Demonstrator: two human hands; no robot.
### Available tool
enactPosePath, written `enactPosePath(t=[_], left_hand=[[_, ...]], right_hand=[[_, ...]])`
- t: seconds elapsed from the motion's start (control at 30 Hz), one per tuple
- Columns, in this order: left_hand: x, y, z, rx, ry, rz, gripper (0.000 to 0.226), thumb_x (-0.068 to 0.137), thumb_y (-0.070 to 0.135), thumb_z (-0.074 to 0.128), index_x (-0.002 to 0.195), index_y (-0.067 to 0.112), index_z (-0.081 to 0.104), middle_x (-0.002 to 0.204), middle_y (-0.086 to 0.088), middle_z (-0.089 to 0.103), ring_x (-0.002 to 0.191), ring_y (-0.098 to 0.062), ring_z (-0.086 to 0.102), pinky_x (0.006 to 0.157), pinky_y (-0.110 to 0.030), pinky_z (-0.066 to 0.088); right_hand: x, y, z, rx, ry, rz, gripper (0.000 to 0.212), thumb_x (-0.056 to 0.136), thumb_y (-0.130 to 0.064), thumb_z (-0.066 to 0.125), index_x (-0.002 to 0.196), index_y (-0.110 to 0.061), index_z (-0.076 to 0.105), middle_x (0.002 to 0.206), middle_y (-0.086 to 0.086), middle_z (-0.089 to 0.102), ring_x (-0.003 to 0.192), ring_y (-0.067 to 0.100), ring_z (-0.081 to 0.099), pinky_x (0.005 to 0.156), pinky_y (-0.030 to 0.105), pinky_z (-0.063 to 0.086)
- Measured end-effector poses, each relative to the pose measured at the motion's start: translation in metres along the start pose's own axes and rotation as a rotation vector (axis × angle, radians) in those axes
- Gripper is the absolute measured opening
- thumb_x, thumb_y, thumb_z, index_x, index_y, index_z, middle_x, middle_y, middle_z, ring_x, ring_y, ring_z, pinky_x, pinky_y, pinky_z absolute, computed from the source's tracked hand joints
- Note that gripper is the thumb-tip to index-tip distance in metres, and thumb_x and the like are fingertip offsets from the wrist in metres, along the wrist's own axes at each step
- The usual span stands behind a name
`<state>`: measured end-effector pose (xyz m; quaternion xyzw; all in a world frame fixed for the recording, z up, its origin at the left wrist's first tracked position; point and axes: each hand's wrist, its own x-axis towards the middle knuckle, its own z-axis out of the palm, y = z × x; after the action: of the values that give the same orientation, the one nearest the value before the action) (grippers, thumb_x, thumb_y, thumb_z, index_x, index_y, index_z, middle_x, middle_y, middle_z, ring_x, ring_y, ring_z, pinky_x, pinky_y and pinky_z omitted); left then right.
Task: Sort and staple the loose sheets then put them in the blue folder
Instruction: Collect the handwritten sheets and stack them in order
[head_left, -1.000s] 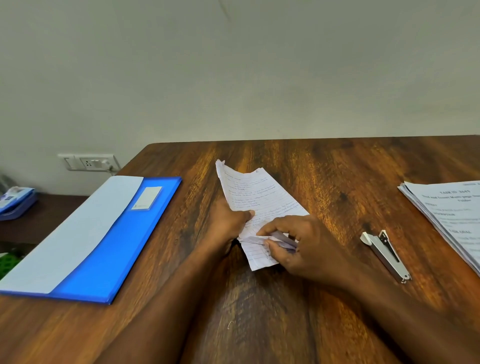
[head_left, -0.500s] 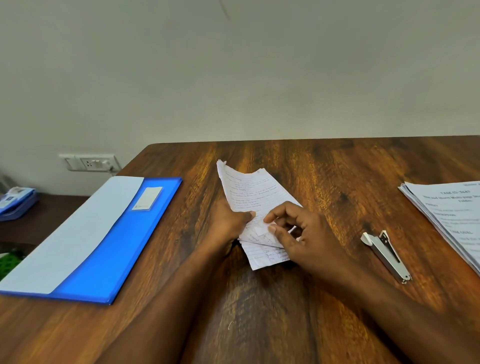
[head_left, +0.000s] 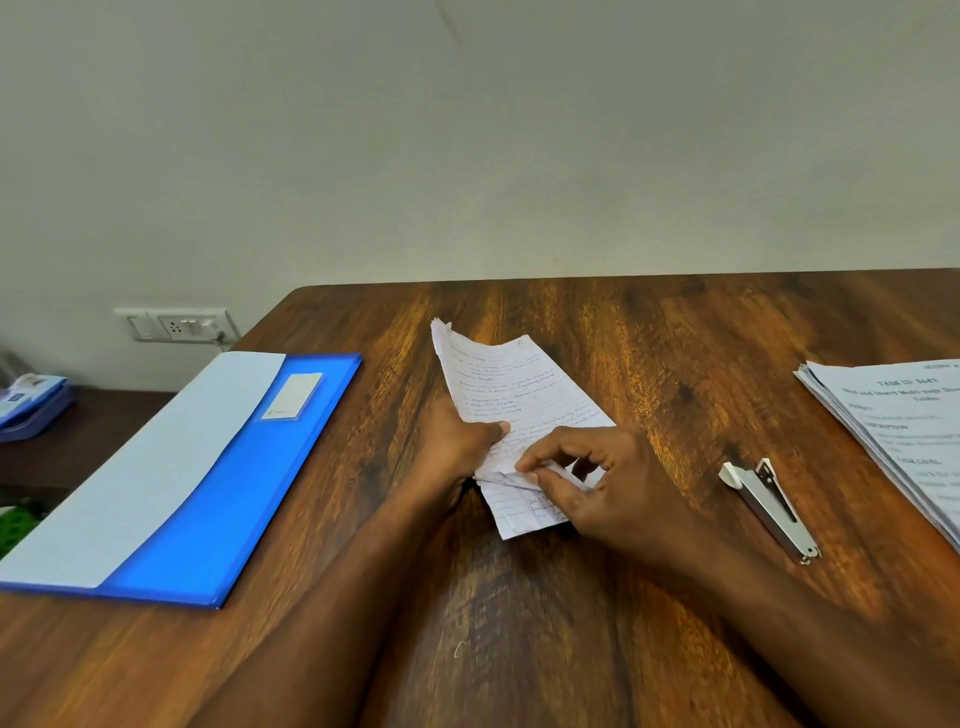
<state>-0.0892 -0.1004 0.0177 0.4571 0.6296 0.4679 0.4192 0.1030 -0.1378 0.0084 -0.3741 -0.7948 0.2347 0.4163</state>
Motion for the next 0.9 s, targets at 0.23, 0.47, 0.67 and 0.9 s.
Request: enactPosePath(t=[0.23, 0.47, 0.67, 0.9], left_hand=[[-0.0014, -0.0005, -0.0006, -0.011, -0.003, 0.038, 0.041, 0.087, -0.001, 0.077, 0.118, 0.023, 0.065, 0.126, -0.003, 0.072, 0.107, -0.021, 0.072, 0.090, -0.044, 0.062], [-0.0014, -0.0011, -0.0002, -0.014, -0.008, 0.048, 0.044, 0.086, -0.001, 0.077, 0.117, 0.028, 0.063, 0.129, -0.003, 0.072, 0.112, -0.024, 0.071, 0.094, -0.052, 0.061], [-0.0001, -0.0035, -0.0006, -0.003, -0.018, 0.068, 0.044, 0.087, 0.000, 0.077, 0.122, 0.024, 0.065, 0.123, 0.002, 0.071, 0.109, -0.019, 0.071, 0.090, -0.043, 0.062], [0.0011, -0.0049, -0.0009, 0.024, -0.001, 0.066, 0.046, 0.084, 0.002, 0.080, 0.116, 0.031, 0.064, 0.126, 0.000, 0.073, 0.110, -0.021, 0.071, 0.093, -0.051, 0.061]], right_hand=[[0.0020, 0.0041, 0.0005, 0.026, 0.037, -0.041, 0.016, 0.090, -0.016, 0.076, 0.102, -0.024, 0.082, 0.098, -0.015, 0.078, 0.090, 0.005, 0.073, 0.064, 0.036, 0.058], [0.0007, 0.0047, 0.0021, 0.002, 0.012, -0.008, 0.029, 0.083, -0.022, 0.086, 0.111, -0.025, 0.083, 0.108, -0.017, 0.078, 0.098, -0.001, 0.071, 0.073, 0.016, 0.055], [0.0004, 0.0034, 0.0033, 0.008, 0.071, -0.018, 0.028, 0.079, -0.021, 0.091, 0.106, -0.024, 0.084, 0.099, -0.017, 0.078, 0.088, -0.001, 0.071, 0.068, 0.011, 0.048], [0.0000, 0.0011, 0.0038, -0.013, 0.097, -0.077, 0.027, 0.080, -0.020, 0.090, 0.106, -0.022, 0.084, 0.100, -0.013, 0.079, 0.088, 0.000, 0.072, 0.066, 0.014, 0.053]])
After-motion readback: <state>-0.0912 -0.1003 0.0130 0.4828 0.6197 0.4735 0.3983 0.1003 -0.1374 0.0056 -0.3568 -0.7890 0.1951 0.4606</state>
